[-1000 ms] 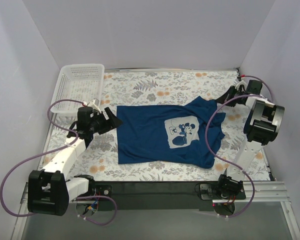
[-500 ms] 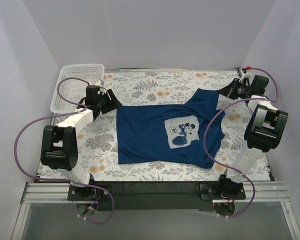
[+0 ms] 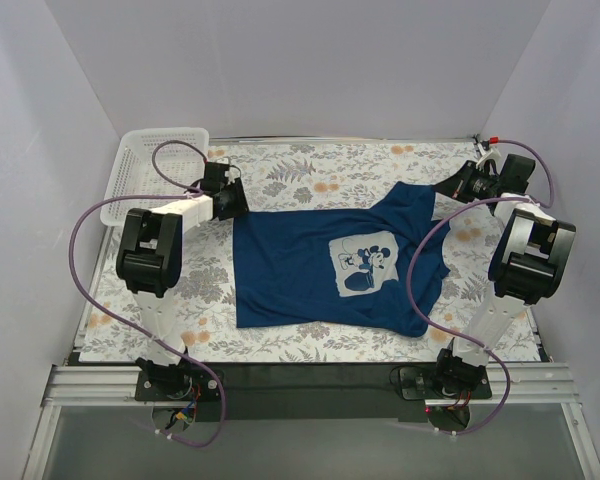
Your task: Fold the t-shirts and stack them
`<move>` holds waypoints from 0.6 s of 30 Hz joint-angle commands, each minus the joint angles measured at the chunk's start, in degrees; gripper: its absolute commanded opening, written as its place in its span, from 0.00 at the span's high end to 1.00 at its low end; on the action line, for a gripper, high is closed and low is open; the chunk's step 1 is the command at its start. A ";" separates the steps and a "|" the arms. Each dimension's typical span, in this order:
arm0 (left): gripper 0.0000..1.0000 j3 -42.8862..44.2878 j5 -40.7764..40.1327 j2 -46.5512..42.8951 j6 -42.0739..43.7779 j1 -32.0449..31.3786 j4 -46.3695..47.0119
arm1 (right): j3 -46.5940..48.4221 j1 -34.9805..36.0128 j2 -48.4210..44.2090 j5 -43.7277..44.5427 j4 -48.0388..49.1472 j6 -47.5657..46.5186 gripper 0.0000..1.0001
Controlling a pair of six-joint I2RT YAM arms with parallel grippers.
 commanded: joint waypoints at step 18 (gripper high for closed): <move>0.60 6.90 -15.95 2.54 7.65 -3.67 -6.43 | -0.70 -0.22 -0.07 -1.44 2.10 -1.11 0.99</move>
